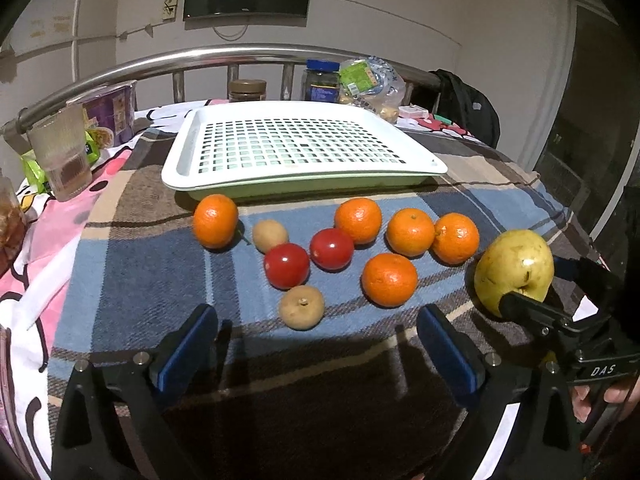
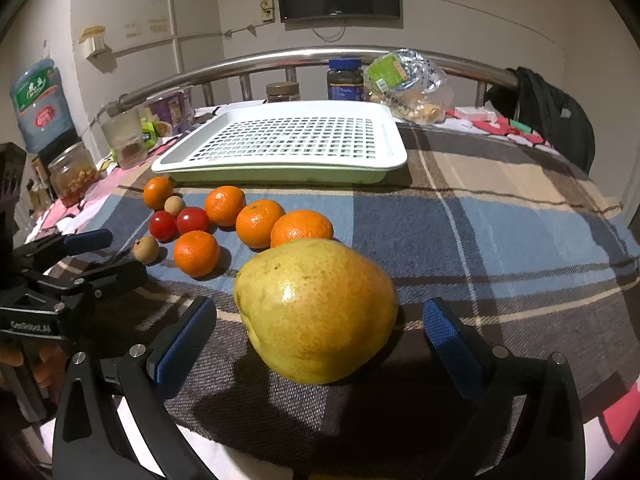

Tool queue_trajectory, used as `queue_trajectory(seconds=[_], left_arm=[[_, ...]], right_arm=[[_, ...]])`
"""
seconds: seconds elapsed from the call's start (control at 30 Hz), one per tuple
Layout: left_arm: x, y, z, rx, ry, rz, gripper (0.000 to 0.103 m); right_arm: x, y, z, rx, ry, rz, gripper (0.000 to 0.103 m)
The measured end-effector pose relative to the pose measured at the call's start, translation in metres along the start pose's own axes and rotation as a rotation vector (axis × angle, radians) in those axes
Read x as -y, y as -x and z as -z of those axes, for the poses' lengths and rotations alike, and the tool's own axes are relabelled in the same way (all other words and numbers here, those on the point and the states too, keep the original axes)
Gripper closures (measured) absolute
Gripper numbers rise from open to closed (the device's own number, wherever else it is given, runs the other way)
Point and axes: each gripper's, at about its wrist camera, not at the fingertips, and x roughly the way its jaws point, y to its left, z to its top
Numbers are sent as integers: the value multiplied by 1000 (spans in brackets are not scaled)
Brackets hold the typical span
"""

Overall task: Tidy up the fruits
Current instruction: 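Grasp the yellow pear with the right gripper while the left gripper approaches the kiwi, then lift the pear with the right gripper while the left gripper grasps the small kiwi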

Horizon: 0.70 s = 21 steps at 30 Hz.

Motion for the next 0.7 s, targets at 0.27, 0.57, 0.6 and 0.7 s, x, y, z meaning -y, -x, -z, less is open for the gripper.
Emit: queue_trajectory(seconds=[0.27,0.57,0.6,0.7], left_arm=[[-8,-7,-3,-36,12,-6,13],[-8,-15,-6,-59,9,-14,24],[-8,-16,-6,-64,11,-15,27],[-9,-18,-7,-71,18,-11,29]], right_arm=[[0,0,0,-14,-2,-13,0],[-1,-1,-3,-25,4,-8,4],[-1,-2,-3,-26,5,-5,4],[0,-2,-4,-30,7,-2,6]])
